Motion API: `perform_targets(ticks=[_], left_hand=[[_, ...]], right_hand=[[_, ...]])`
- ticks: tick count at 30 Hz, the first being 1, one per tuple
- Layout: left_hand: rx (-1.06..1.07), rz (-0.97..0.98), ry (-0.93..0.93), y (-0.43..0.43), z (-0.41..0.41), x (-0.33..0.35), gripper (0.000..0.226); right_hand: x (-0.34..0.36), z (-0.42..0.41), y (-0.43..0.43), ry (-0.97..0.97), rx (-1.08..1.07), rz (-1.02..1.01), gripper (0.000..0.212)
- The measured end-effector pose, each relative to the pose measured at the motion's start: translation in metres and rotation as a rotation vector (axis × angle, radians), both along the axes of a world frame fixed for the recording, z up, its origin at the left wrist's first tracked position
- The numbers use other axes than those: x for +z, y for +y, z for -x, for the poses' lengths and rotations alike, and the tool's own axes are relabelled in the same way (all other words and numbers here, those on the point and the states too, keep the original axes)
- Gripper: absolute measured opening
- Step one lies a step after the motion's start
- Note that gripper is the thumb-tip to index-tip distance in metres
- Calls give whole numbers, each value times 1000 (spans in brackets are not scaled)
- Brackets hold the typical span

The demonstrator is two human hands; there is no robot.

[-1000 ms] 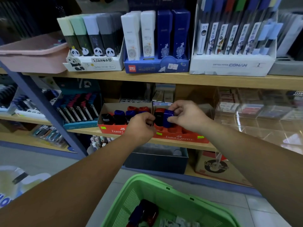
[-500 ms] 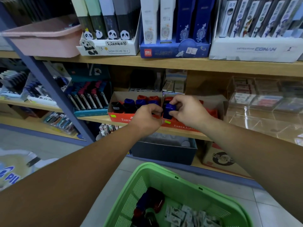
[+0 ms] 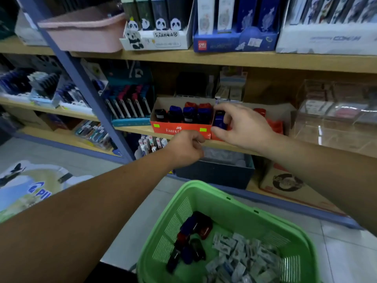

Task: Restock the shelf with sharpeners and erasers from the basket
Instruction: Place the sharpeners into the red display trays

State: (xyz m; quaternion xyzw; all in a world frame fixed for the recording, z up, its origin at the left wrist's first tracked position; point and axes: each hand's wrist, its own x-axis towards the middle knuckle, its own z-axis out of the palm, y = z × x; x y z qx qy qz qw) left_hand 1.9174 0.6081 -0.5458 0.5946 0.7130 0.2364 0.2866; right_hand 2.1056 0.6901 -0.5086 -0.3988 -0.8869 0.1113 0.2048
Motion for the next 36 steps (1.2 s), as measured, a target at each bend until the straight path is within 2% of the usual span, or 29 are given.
perform_targets(ticks=[3, 4, 7, 9, 11, 14, 18, 20, 22, 25, 28, 30, 33, 35, 36], left_hand=[[-48, 29, 58, -32, -4, -4, 14], [-69, 49, 79, -43, -6, -6, 18], [-82, 159, 122, -77, -12, -26, 12], [-91, 250, 144, -96, -18, -53, 23], [-69, 362, 142, -118, -23, -90, 28], [-20, 496, 88, -153, -30, -142, 31], [-68, 673, 52, -183, -31, -184, 36], [-32, 711, -56, -186, -25, -193, 37], [11, 721, -124, -185, -20, -191, 46], [107, 725, -202, -181, -16, -188, 56], [193, 738, -309, -181, -16, -193, 61], [230, 753, -346, -181, -15, -194, 63], [235, 750, -350, -180, -15, -197, 60], [237, 742, -338, -179, -16, -199, 60], [234, 740, -338, -180, -17, -202, 62]], right_hand=[[-9, -2, -43, 39, 131, 183, 39], [-17, -2, -58, -1, 166, 241, 31], [-58, -3, -95, -267, 257, 467, 30], [-100, -4, -116, -434, 265, 584, 33], [-141, -5, -133, -476, 235, 681, 27], [-197, 0, -155, -406, 167, 816, 23], [-267, 10, -180, -229, 54, 975, 37], [-294, 13, -190, -196, 23, 1039, 50], [-315, 19, -195, -175, -11, 1050, 60], [-335, 34, -202, -241, -78, 915, 74], [-340, 46, -210, -380, -92, 792, 71], [-343, 46, -212, -396, -69, 783, 69], [-348, 38, -203, -285, -27, 867, 54], [-346, 30, -191, -152, -61, 990, 36], [-341, 26, -184, -81, -84, 1062, 34]])
